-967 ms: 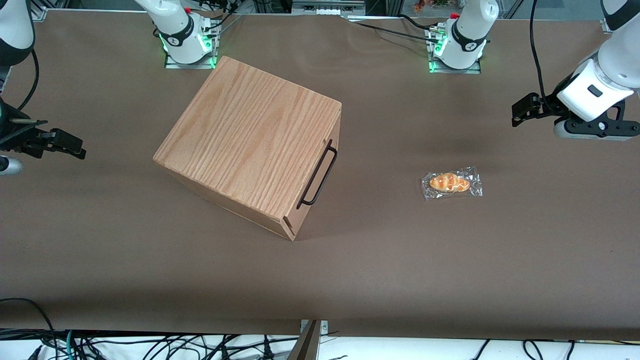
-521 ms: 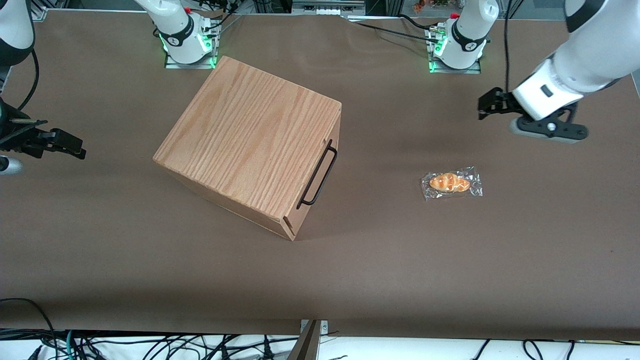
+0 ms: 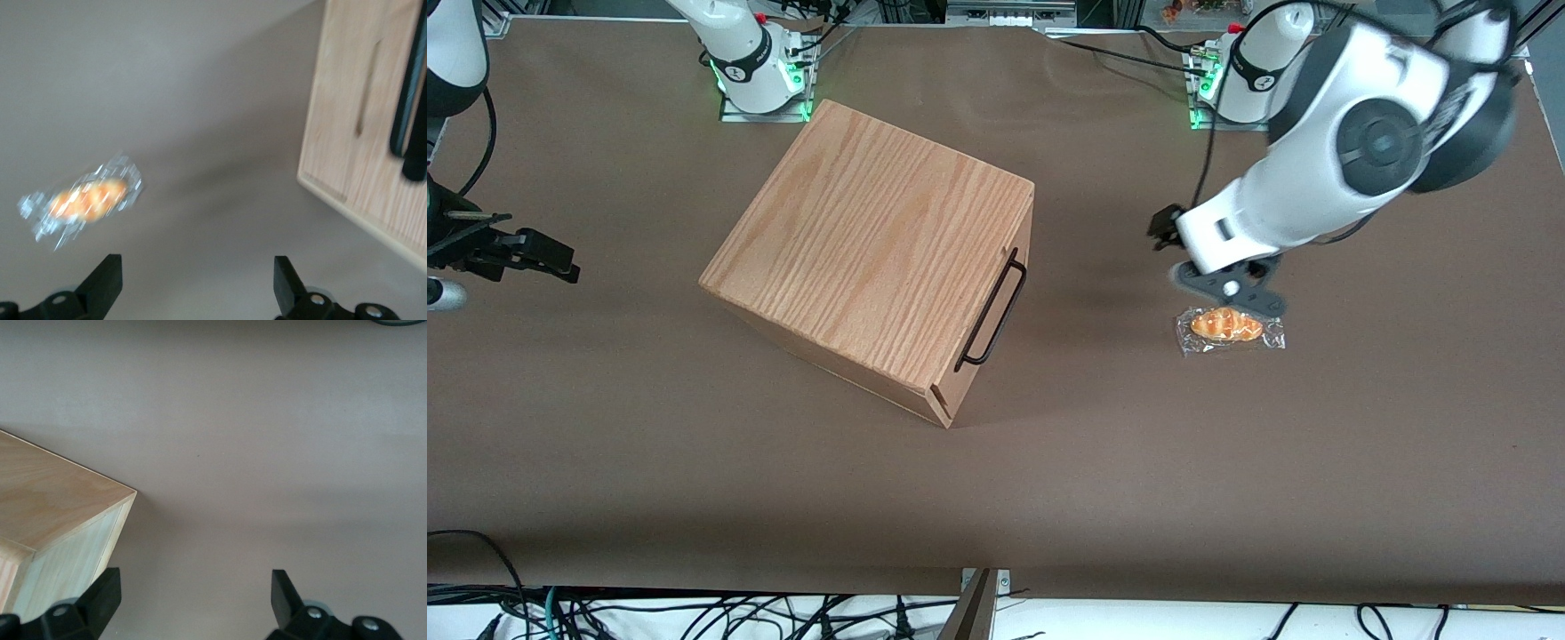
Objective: Open top drawer with left arm
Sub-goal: 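Move the left gripper down to the black drawer handle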
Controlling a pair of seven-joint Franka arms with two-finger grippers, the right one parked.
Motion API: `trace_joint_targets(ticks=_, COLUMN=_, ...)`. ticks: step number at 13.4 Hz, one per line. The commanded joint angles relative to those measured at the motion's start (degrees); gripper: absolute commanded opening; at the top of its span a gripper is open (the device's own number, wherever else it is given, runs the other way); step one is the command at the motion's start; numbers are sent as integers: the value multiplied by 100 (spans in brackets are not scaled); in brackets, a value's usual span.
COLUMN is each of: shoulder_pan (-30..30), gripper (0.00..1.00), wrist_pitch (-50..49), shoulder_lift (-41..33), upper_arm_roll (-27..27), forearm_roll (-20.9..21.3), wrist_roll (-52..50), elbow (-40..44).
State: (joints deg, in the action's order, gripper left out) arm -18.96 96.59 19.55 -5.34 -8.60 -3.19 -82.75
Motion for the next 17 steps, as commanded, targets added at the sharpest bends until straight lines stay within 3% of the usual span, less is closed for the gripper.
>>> trace_joint_targets(ticks=1, shoulder_pan=-240, gripper=100, wrist_pitch=499, shoulder_lift=356, upper_arm_roll=69, forearm_roll=-639, wrist_roll=-16, elbow=374)
trace_joint_targets(ticks=3, shoulder_pan=-240, gripper=100, wrist_pitch=929, shoulder_lift=497, upper_arm_roll=69, forearm_roll=-1422, wrist_roll=64, elbow=374)
trace_joint_targets(ticks=5, shoulder_pan=-388, gripper=100, wrist_pitch=1465, shoulder_lift=629, upper_arm_roll=60, forearm_roll=-1767, wrist_roll=64, elbow=374)
trace_joint_targets(ticks=9, shoulder_pan=-749, gripper=100, wrist_pitch=2248, shoulder_lift=971, upper_arm_roll=69, forearm_roll=-1803, wrist_roll=64, elbow=365)
trace_joint_targets(ticks=17, shoulder_pan=-1013, gripper=100, wrist_pitch=2900, shoulder_lift=1394, upper_arm_roll=69, forearm_roll=-1724, wrist_roll=81, elbow=357)
